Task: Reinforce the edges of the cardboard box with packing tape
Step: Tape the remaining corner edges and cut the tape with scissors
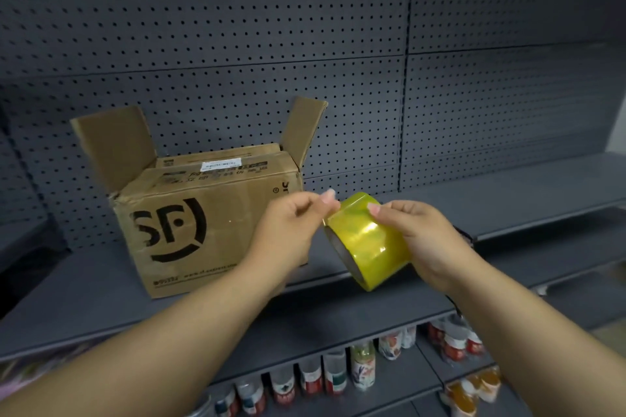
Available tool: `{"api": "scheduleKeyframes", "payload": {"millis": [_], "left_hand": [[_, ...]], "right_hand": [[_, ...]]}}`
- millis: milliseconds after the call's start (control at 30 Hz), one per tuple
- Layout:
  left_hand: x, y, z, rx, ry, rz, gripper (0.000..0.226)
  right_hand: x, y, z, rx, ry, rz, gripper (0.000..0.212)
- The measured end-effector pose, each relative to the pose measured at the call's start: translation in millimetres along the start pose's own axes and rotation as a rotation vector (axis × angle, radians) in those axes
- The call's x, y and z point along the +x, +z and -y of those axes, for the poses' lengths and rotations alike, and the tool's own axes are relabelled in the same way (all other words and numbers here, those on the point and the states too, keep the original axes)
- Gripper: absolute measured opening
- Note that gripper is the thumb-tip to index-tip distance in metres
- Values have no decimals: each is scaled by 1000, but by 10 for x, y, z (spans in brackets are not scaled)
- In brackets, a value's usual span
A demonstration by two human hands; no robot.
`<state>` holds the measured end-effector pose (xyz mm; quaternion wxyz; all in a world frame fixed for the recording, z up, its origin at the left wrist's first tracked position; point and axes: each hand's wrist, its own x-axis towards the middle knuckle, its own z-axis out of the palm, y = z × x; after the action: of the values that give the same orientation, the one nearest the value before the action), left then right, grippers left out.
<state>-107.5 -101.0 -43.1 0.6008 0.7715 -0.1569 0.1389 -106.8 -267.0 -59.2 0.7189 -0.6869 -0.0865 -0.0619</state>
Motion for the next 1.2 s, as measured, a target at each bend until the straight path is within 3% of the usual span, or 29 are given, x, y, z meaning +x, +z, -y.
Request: {"api": "scheduleKeyframes", "payload": {"millis": [100, 167, 233, 367, 500, 600, 800, 1033, 1200], "left_hand": [[-77, -78, -14, -83, -65, 68, 22], [-90, -80, 4, 2, -98, 113, 47], [-77, -68, 31, 22, -159, 78, 56], [-31, -81, 12, 73, -153, -52, 8], [113, -125, -63, 219, -21, -38, 16], [262, -146, -71, 194, 13, 0, 15], [612, -248, -203, -224, -201, -84, 28], [824, -91, -152, 33, -93, -71, 24], [973, 64, -23, -22, -137, -98, 25]], "right_hand": [[-108, 33, -36, 21, -4, -9, 28], [-140, 55, -69, 44, -11, -1, 26], [-152, 69, -84, 53, -23, 7, 25], [-136, 85, -103, 19, -61, 28, 23], [-53, 75, -114, -24, -75, 31, 26], [46, 59, -153, -27, -73, 24, 32], [252, -39, -260, 31, -53, 64, 62], [601, -199, -351, 121, -70, 90, 59], [873, -305, -354, 82, -87, 134, 61]]}}
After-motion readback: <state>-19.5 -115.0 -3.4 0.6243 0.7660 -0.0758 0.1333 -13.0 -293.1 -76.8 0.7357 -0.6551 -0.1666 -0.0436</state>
